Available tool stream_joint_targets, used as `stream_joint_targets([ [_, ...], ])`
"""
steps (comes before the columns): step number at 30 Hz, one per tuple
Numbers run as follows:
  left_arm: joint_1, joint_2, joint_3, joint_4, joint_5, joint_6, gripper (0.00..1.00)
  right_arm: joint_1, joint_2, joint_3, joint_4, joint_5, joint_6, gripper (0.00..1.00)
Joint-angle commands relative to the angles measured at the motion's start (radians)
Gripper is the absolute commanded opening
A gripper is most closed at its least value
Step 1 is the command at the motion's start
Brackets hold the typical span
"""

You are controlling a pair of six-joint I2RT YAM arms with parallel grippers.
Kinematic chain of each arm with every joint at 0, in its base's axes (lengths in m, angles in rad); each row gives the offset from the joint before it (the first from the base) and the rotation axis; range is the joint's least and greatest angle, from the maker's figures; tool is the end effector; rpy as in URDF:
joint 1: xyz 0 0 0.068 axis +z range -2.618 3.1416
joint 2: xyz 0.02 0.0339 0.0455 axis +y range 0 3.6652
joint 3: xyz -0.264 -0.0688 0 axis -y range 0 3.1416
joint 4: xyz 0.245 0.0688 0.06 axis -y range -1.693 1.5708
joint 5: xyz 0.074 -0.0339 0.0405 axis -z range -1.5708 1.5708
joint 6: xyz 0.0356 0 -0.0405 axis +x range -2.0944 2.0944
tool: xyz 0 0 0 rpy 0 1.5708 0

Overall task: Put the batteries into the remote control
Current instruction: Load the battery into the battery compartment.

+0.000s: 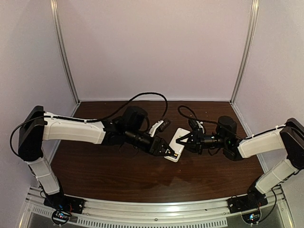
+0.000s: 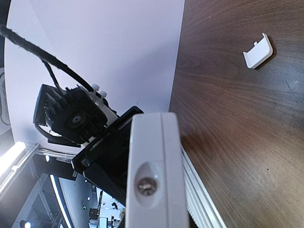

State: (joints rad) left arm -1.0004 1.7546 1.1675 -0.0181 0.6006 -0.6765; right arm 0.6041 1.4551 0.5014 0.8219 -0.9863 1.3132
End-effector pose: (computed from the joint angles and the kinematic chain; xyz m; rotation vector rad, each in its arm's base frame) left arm 0.1939 -0.3395 0.2285 0.8031 2.4005 -1.4912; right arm 0.2079 0.1795 0.1983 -0.1915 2.2326 2.0798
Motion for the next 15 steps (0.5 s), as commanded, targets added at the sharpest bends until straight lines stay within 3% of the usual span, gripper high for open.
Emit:
stream_joint_targets([
  [1, -0.003, 0.002, -0.046, 0.053, -0.006, -0.002, 0.38, 0.003, -0.029, 0.02, 0.114, 0.025, 0.064, 0.0],
  [5, 0.002, -0.01, -0.048, 0.049, -0.013, -0.002, 0.48, 0.003, -0.042, 0.022, 0.101, 0.035, 0.056, 0.0],
  [9, 0.009, -0.054, -0.048, 0.042, -0.028, 0.038, 0.71, 0.002, -0.06, 0.025, 0.053, 0.052, 0.029, 0.0],
  [12, 0.01, -0.124, -0.063, 0.045, -0.103, 0.081, 0.87, 0.001, -0.085, 0.043, -0.092, 0.078, -0.047, 0.0],
  [15, 0.009, -0.195, -0.07, 0.024, -0.202, 0.138, 0.97, 0.003, -0.114, 0.059, -0.194, 0.123, -0.108, 0.0],
])
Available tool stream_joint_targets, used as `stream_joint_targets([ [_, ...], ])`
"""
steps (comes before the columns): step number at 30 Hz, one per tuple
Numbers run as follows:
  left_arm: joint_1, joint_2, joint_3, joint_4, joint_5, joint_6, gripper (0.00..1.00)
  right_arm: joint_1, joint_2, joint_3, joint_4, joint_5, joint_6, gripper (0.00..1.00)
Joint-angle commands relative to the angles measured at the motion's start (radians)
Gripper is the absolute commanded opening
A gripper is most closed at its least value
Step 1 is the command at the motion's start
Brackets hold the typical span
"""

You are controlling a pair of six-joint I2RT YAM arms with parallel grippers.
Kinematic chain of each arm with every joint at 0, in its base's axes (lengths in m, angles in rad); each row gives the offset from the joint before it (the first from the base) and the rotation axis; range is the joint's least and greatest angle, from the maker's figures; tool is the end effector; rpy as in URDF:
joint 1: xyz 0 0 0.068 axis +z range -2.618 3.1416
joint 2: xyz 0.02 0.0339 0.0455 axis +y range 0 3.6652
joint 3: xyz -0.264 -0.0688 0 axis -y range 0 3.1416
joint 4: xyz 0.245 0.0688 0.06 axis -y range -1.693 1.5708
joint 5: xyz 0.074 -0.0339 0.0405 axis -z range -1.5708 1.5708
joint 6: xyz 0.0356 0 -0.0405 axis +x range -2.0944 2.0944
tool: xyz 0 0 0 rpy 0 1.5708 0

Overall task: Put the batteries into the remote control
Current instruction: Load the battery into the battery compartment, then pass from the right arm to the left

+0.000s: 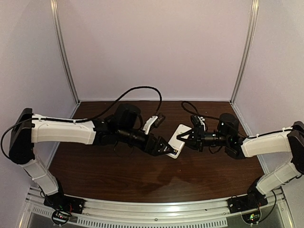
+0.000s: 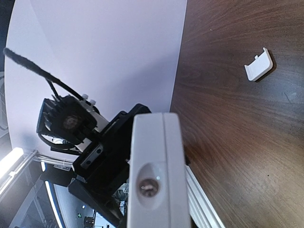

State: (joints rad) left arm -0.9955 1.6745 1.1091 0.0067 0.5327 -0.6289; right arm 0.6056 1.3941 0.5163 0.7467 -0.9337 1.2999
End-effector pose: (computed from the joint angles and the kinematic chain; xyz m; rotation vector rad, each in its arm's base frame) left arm 0.1889 -0.3246 0.2400 0.8002 2.3109 -1.4264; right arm 0.2062 0.1776 0.2108 -0.1526 2.2097 2.0394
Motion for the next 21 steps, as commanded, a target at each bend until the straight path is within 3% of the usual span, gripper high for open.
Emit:
stream_joint_targets([
  [1, 0.002, -0.124, -0.012, -0.002, -0.165, 0.108, 0.97, 0.002, -0.061, 0.051, -0.146, 0.084, -0.113, 0.0],
  [7, -0.067, -0.129, 0.036, -0.064, -0.356, 0.226, 0.97, 0.007, -0.091, 0.063, -0.188, 0.165, -0.137, 0.0],
  [12, -0.131, -0.025, 0.183, -0.168, -0.544, 0.285, 0.97, 0.028, -0.092, 0.065, -0.184, 0.205, -0.13, 0.0],
  [21, -0.154, 0.116, 0.343, -0.279, -0.641, 0.269, 0.97, 0.046, -0.101, 0.064, -0.199, 0.238, -0.134, 0.0],
])
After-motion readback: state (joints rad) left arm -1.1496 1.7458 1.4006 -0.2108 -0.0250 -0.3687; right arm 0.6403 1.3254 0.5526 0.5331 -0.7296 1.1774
